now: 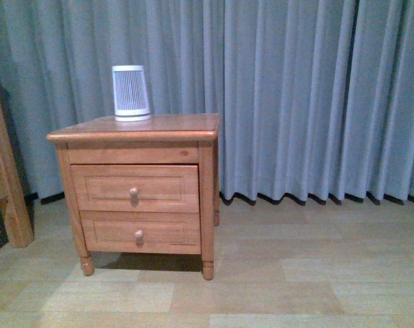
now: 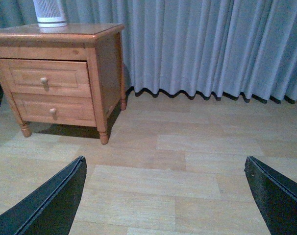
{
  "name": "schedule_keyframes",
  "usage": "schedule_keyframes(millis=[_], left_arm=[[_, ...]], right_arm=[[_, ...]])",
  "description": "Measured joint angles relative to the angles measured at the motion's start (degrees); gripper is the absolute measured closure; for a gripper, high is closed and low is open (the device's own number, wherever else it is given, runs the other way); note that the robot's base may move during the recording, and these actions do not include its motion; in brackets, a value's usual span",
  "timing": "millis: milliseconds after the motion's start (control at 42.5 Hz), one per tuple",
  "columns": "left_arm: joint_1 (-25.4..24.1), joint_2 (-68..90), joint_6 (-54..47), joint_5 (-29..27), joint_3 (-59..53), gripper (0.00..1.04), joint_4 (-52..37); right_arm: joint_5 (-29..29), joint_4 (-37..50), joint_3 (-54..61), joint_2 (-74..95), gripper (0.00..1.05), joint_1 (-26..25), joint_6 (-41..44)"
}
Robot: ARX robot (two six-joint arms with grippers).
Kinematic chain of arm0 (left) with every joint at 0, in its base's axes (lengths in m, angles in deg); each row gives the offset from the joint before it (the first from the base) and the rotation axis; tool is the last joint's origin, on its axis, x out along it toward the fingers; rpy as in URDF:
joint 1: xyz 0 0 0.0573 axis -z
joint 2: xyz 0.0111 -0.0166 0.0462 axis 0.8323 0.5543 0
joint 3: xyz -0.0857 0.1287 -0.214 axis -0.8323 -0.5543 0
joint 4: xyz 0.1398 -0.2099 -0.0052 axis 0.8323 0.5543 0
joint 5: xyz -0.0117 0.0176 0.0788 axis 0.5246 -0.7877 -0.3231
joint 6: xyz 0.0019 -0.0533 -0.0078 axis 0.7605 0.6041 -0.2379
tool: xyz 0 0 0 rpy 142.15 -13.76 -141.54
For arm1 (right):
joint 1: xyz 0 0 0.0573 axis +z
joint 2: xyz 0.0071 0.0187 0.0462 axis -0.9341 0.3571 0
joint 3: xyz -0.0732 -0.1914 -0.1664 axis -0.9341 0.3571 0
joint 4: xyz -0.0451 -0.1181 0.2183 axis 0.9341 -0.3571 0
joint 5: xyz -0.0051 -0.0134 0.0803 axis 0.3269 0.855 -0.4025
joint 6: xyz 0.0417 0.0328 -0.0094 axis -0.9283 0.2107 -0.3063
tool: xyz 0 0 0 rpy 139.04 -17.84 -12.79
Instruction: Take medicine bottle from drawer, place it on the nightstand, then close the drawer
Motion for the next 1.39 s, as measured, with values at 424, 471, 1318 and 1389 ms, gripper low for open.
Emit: schedule_keyframes(millis=[424, 471, 1318, 1389], left_arm=[[0.00, 0.00, 0.00, 0.00, 0.00, 0.07, 0.00], [0.00, 0.00, -0.02, 0.00, 0.00, 0.07, 0.00], [0.00, 0.00, 0.00, 0.00, 0.00, 0.07, 0.00], [0.00, 0.00, 0.00, 0.00, 0.00, 0.07, 0.00]], right_arm=[[0.02, 0.00, 0.00, 0.00, 0.07, 0.00, 0.00], [0.02, 0.00, 0.00, 0.00, 0.07, 0.00, 0.00], [0.02, 0.00, 0.00, 0.00, 0.07, 0.00, 0.00], [0.02, 0.00, 0.00, 0.00, 0.07, 0.00, 0.00]])
